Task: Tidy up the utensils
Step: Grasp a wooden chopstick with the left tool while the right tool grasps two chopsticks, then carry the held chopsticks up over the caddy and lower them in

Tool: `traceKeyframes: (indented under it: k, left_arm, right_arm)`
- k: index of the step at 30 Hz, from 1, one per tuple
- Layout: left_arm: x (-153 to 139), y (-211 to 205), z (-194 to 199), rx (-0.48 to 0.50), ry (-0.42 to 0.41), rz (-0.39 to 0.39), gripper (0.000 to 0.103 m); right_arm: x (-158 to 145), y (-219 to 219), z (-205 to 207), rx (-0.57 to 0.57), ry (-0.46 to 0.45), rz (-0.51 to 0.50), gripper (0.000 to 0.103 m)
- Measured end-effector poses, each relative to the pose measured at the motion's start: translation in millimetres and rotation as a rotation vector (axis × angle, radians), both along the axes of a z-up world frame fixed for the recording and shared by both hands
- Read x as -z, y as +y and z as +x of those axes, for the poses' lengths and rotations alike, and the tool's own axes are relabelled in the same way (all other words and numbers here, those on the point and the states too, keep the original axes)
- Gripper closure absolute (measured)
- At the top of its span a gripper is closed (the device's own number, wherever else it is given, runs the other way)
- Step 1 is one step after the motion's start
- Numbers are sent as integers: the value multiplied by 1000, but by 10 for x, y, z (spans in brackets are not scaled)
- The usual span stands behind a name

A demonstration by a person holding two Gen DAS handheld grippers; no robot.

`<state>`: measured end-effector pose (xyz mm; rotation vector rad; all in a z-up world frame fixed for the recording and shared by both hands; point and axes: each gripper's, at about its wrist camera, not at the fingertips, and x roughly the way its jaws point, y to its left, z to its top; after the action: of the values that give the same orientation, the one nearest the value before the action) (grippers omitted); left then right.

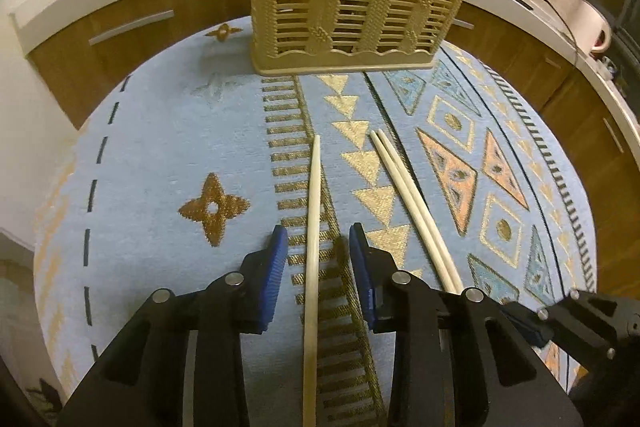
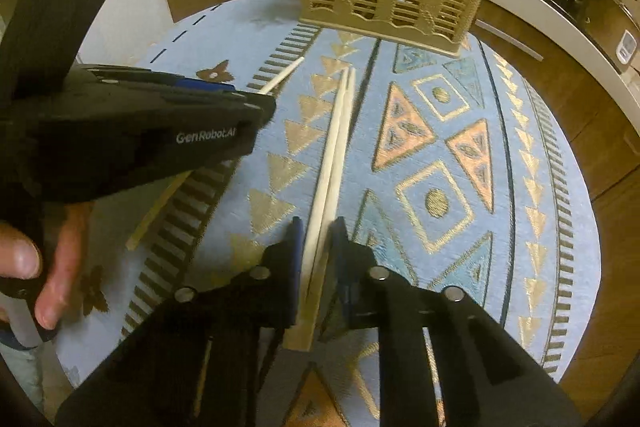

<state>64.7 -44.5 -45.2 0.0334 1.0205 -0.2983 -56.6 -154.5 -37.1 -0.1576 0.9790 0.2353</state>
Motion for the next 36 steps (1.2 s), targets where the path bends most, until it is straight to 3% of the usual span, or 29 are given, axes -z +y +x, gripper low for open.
traceKeyframes:
  k: [2, 5, 6, 18, 25, 27, 28, 34, 36]
  left_arm:
    - [1, -47, -28, -9, -17, 38, 78]
    - [9, -96, -84, -33, -47, 122, 99]
    - [3, -71, -84, -45, -49, 118, 101]
    - [-16, 245, -90, -120, 14, -85, 101]
    - [19, 187, -66, -45, 43, -10, 98]
    - [11, 203, -15, -7, 73, -49, 82]
    - [10, 202, 13, 18, 90, -62, 80]
    - [-14, 147, 190, 165, 159, -21, 78]
    - [-24, 135, 281, 196, 197, -20, 78]
  right_arm:
    - [-8, -54, -8, 14, 7, 7, 92]
    - [-29, -171, -13, 42, 2, 4, 92]
    - [-30, -231, -3, 56, 1, 8, 92]
    - [-48, -648, 72, 156, 4, 31, 92]
    - [-4, -682, 115, 176, 43, 5, 92]
    - [-21, -741, 163, 175, 77, 47, 91]
    - [-23, -766, 186, 173, 89, 70, 91]
    - [-123, -987, 495, 140, 192, 238, 90]
    - [-163, -970, 621, 117, 209, 228, 82]
